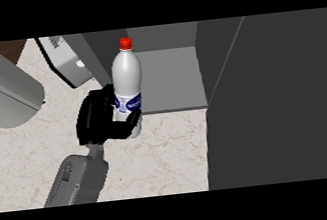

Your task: Pick up the bottled water, place it into the cabinet and close the cabinet

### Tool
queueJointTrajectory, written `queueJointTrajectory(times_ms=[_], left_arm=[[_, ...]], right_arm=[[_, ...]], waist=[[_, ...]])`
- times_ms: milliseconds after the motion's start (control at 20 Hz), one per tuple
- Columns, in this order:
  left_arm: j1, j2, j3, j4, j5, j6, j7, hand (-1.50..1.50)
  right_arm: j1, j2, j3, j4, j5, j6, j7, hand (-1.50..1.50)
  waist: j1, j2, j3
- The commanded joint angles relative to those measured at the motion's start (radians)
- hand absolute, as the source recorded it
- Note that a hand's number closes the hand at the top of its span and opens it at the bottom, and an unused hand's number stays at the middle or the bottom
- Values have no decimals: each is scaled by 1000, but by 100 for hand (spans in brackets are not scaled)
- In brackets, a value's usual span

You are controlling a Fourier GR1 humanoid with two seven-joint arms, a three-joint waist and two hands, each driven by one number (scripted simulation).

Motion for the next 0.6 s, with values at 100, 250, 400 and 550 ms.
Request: queueJointTrajectory(times_ms=[100,250,400,550], left_arm=[[-236,-21,-77,70,-92,184,13,150],[-240,-20,-122,41,-141,236,47,150],[-296,-6,-101,99,-172,256,37,150],[-318,12,-93,115,-195,295,61,150]], right_arm=[[4,-4,38,-20,5,6,17,-150],[-43,-6,-15,-5,-46,2,34,-150],[-62,-15,-23,23,-41,16,23,-150],[-33,-12,5,5,-27,14,22,-150]], waist=[[-33,4,3],[-30,4,4],[-47,9,4],[-69,9,4]])
